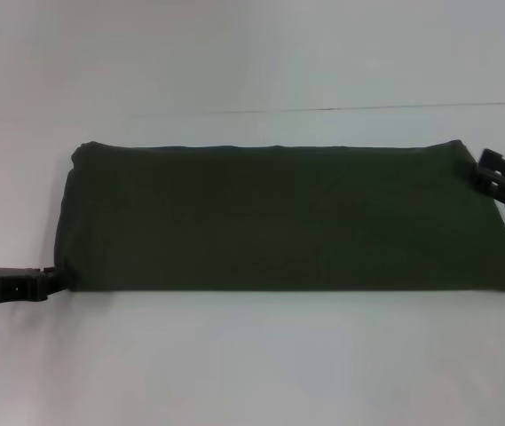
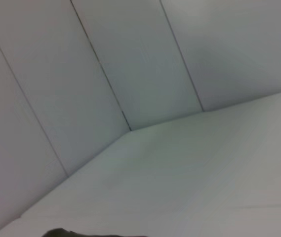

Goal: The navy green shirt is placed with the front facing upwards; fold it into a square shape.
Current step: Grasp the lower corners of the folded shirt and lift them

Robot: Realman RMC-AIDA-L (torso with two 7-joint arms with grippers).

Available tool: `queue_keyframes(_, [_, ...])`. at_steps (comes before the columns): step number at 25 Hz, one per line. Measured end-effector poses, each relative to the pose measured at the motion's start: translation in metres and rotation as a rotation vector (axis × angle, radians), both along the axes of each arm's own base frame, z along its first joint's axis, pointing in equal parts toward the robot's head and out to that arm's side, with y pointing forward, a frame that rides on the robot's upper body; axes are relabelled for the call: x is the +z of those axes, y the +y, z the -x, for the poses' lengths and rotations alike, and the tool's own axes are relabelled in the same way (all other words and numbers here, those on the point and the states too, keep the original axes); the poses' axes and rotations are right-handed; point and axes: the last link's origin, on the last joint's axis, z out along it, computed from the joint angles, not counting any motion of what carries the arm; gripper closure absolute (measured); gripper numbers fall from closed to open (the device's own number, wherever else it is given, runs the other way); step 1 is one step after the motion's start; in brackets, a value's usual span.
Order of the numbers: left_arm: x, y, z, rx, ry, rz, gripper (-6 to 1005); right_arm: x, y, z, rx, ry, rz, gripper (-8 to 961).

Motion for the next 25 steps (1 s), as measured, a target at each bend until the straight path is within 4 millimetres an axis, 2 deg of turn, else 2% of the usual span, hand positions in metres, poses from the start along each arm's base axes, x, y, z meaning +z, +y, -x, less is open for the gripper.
queue_keyframes(4, [-0.001,-0.002,-0.002,-0.005,-0.015,0.014,746,0.007,-0.015,-0.018,-0.04,-0.025,0.002,223])
queue_keyframes(10, [-0.003,-0.005,-0.003,-0.006,-0.028,0.026,919,0.013,-0.047,-0.055,-0.143,-0.104,0.044,225])
queue_keyframes(15, [-0.004,-0.004,-0.004,-0.009,-0.029,0.027,919,0.01,-0.059,-0.069,-0.198,-0.141,0.067,226])
queue_keyframes(25, [-0.004,-0.001,-0.008,-0.022,-0.034,0.034,918,-0.01,-0.045,-0.065,-0.219,-0.198,0.104,229])
